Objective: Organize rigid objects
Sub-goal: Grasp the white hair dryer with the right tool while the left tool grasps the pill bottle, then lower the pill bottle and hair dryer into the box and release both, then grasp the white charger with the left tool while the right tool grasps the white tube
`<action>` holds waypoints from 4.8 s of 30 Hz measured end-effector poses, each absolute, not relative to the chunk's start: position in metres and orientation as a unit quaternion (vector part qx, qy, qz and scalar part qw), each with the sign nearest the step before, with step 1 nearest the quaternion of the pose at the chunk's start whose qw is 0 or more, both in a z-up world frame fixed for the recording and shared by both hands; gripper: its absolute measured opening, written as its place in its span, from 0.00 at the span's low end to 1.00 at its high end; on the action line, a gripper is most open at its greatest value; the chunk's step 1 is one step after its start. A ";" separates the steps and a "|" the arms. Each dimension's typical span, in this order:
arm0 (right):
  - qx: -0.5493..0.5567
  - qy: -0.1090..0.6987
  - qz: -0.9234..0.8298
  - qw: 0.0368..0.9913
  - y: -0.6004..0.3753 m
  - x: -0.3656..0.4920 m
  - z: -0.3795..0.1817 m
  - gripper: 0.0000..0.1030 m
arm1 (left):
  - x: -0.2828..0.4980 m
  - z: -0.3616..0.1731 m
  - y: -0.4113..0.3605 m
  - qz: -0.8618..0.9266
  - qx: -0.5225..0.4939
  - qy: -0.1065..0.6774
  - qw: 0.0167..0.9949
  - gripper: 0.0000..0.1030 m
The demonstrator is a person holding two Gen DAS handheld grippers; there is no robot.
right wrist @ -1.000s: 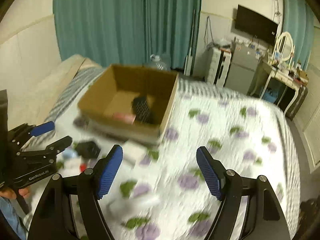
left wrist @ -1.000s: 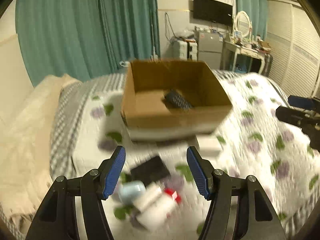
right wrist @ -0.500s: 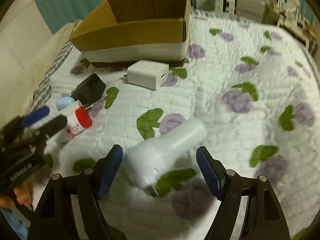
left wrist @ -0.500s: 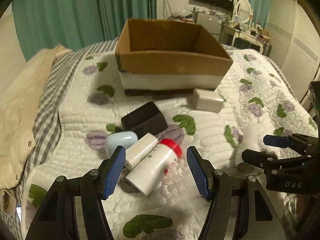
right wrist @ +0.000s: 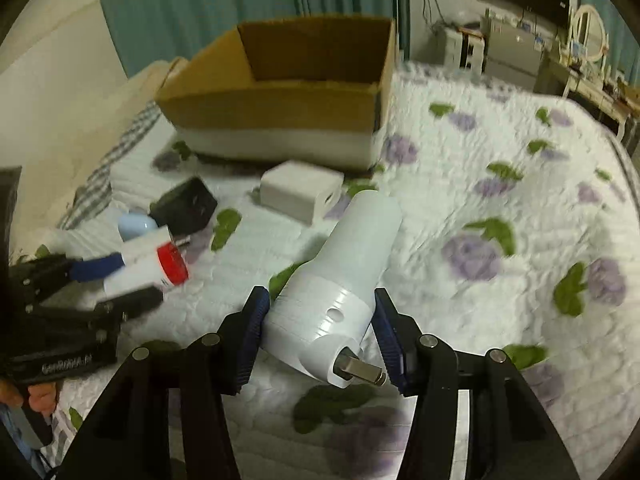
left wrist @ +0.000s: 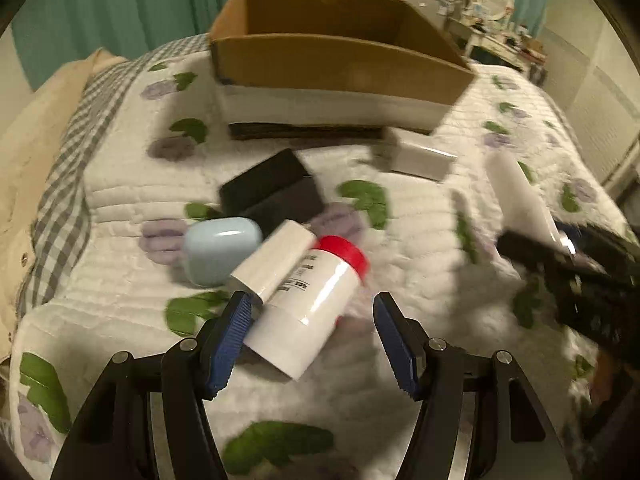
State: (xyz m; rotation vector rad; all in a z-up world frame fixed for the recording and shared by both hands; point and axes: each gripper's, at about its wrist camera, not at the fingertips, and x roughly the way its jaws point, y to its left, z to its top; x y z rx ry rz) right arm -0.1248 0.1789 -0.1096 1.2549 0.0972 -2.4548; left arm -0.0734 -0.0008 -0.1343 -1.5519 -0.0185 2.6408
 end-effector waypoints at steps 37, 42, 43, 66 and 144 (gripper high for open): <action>0.405 0.033 -0.886 0.224 0.199 -0.109 -0.070 0.50 | -0.062 -0.101 0.036 0.880 -0.472 0.039 0.046 0.36; 0.374 0.043 -0.892 0.250 0.194 -0.117 -0.034 0.50 | -0.077 -0.051 0.030 0.904 -0.426 0.013 0.046 0.36; 0.369 0.043 -0.892 0.257 0.193 -0.122 -0.026 0.50 | -0.081 -0.043 0.030 0.908 -0.417 0.012 0.044 0.36; 0.344 0.086 -0.890 0.286 0.140 -0.294 -0.015 0.50 | -0.267 -0.061 0.013 0.914 -0.402 0.054 0.020 0.44; 0.427 0.046 -0.877 0.215 0.125 -0.212 -0.128 0.86 | -0.127 -0.113 -0.038 0.911 -0.399 -0.043 -0.096 0.39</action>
